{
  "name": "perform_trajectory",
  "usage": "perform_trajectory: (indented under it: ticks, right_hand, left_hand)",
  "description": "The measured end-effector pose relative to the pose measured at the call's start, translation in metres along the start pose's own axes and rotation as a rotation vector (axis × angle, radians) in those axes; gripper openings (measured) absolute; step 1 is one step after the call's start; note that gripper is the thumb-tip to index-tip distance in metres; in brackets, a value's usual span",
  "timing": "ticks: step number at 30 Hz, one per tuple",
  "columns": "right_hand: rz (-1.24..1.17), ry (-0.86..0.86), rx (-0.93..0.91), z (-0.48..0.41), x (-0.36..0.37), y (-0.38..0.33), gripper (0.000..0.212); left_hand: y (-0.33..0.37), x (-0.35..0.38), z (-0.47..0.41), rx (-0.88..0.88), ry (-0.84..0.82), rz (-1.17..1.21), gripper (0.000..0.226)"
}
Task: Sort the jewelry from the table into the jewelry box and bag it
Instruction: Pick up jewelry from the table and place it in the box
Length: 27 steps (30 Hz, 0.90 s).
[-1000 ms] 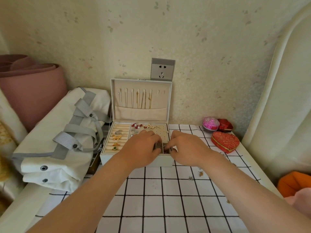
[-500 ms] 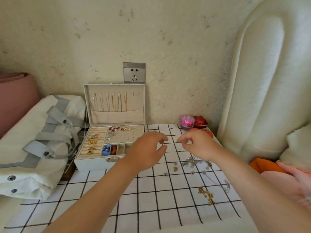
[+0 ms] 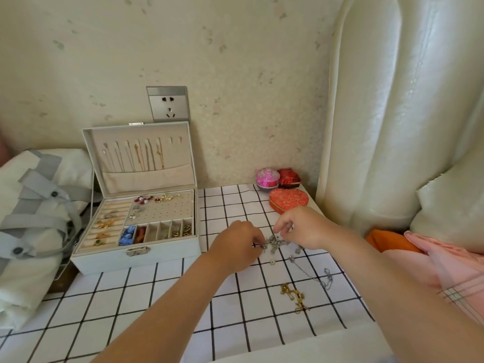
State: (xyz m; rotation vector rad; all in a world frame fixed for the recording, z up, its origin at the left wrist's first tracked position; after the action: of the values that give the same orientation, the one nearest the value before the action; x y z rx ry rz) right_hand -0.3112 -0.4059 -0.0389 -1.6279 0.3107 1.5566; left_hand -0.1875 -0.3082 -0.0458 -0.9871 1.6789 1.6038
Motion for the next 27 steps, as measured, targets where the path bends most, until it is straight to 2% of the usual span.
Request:
perform_trajectory:
  ticks: [6, 11, 19, 27]
  right_hand:
    - [0.007, -0.073, -0.026, 0.0, 0.004, -0.009, 0.023]
    - [-0.016, -0.057, 0.009, 0.01, -0.011, 0.0, 0.018]
    - [0.117, -0.294, 0.118, 0.034, 0.007, 0.019, 0.014]
    - [0.063, -0.278, 0.072, 0.031, 0.013, 0.006, 0.01]
  left_hand:
    - [-0.003, -0.001, -0.001, 0.006, 0.059, -0.052, 0.016]
    - [0.029, 0.005, 0.0, 0.148, 0.094, 0.019, 0.018]
    - [0.057, 0.028, -0.001, 0.242, 0.013, -0.071, 0.017]
    - [0.054, 0.02, 0.003, 0.238, 0.027, -0.135, 0.018]
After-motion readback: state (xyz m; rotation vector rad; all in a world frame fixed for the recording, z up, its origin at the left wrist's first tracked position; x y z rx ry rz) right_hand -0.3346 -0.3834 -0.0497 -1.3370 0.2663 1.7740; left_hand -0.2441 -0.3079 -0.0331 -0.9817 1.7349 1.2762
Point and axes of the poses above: each hand's wrist, its own z-axis away from the middle knuckle, its own x-axis out of the palm, y = z × x, the point moved 7 cm from there along -z, towards the middle knuckle, and after that the axes turned 9 degrees about z, right-handed, at the moved point
